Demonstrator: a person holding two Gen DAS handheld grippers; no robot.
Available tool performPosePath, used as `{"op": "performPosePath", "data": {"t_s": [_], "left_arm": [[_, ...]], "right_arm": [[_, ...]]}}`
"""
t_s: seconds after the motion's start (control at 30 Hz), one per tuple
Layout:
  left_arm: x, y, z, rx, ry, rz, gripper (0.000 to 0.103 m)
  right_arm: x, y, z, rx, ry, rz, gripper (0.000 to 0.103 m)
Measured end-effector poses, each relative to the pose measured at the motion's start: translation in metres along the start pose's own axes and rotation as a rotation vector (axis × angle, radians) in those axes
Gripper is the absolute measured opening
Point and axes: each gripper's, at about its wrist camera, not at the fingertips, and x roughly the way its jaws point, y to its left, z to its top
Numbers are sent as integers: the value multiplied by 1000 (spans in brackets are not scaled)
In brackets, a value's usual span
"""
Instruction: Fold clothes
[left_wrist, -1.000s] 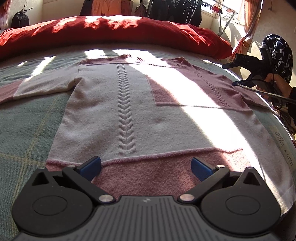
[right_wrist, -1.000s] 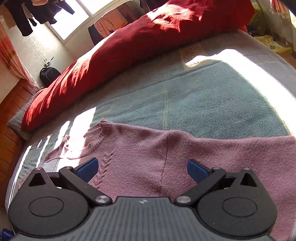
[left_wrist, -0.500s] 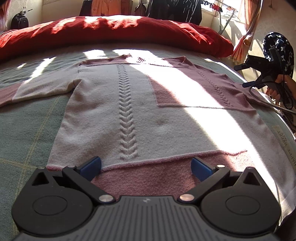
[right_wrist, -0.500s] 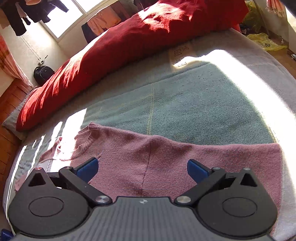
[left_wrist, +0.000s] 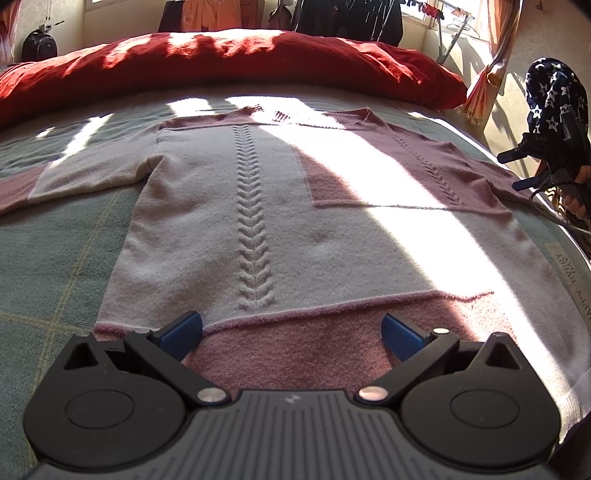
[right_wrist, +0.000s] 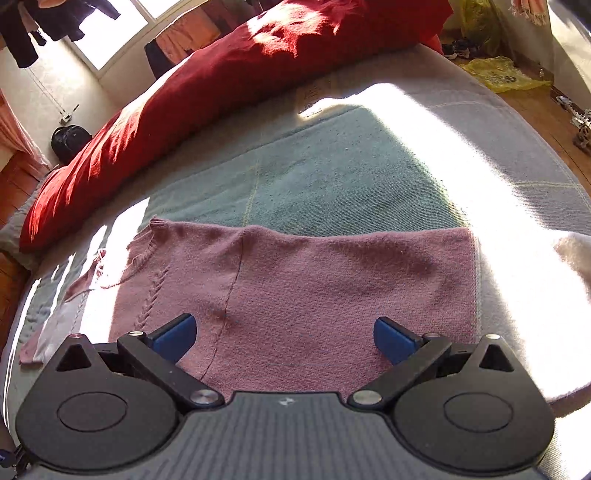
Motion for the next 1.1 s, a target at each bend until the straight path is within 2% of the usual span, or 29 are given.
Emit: {"op": "performPosePath", "data": {"t_s": [0.07,0.17,0.27,0.3,0.37,0.53,0.63,0.7,0.9,1.1], "left_arm": [[-2,1,0,-3,0,-5,102],[-3,2,1,-11,-1,-11,102],[-1,0,4,-15,-1,-4,102],[0,-1,5,-13,0,-4,102],[1,-5,7,-2,1,-8,102],[3,-13,12,20,5,-12,102],[4,-17,14,26,6,-10,103],[4,-20,15,34,4,-15,102],[8,-28,17,53,10,-16,102],[15,-34,19,63,25,0,102]], "right_arm": [[-5,-11,0,-7,-7,-69,103],[-28,-34,8,58,-100,-189,103],[-43,-58,14,144,-166,-156,103],[-42,-66,14,181,-169,-111,103],[-35,-76,12,210,-164,-72,103],[-26,-99,9,180,-182,-148,103],[-38,-114,15,215,-202,-245,103],[-48,-120,17,216,-214,-264,103],[-64,-144,9,278,-238,-178,103],[-39,-169,7,290,-239,-213,103]]}}
